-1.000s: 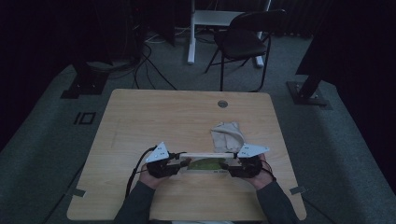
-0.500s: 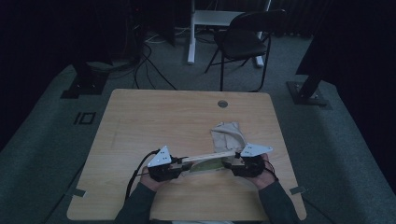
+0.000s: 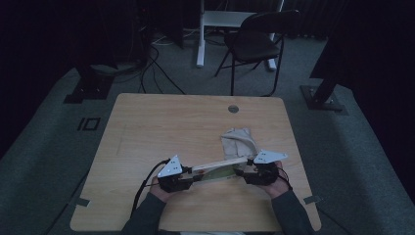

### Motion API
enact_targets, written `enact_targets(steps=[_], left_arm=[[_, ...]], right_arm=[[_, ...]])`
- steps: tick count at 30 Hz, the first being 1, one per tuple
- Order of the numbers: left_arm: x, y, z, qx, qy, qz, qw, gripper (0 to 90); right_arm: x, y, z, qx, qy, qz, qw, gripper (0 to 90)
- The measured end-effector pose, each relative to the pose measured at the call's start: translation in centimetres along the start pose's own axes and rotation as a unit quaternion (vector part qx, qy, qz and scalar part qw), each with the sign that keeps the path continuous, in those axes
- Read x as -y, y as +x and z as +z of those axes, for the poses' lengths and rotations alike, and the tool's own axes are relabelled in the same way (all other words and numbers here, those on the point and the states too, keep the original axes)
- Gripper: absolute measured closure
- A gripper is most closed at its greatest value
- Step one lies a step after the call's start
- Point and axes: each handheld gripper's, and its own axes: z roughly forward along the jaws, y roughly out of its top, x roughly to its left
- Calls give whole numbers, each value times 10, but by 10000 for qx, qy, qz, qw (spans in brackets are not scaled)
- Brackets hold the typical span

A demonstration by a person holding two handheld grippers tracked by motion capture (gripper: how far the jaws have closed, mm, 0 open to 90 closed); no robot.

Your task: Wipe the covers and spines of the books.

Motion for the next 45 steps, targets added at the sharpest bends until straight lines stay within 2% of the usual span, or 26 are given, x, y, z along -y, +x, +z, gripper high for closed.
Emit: enact_targets(steps=[11, 14, 31, 34, 37, 43, 45], left_arm=[[5, 0, 10, -66, 162, 29, 9998, 672], [6, -2, 13, -123, 170, 107, 9997, 677], [9, 1, 23, -18, 159, -26, 9999, 675], [10, 4, 26, 112, 100, -132, 9998, 678], [11, 5, 28, 159, 112, -140, 9997, 682], [10, 4, 30, 142, 146, -94, 9997, 701], [7, 0, 29, 166, 264, 77, 9995, 726]], right_arm=[[2, -2, 1, -46, 34, 51, 10000, 461], [3, -2, 1, -41, 32, 70, 10000, 462], [3, -2, 2, -60, 11, 121, 9999, 462], [3, -3, 2, -71, 2, 133, 9999, 462], [3, -3, 2, -74, -2, 151, 9999, 462], [4, -3, 2, -89, -16, 154, 9998, 458], [4, -4, 2, -108, -26, 185, 9998, 450]])
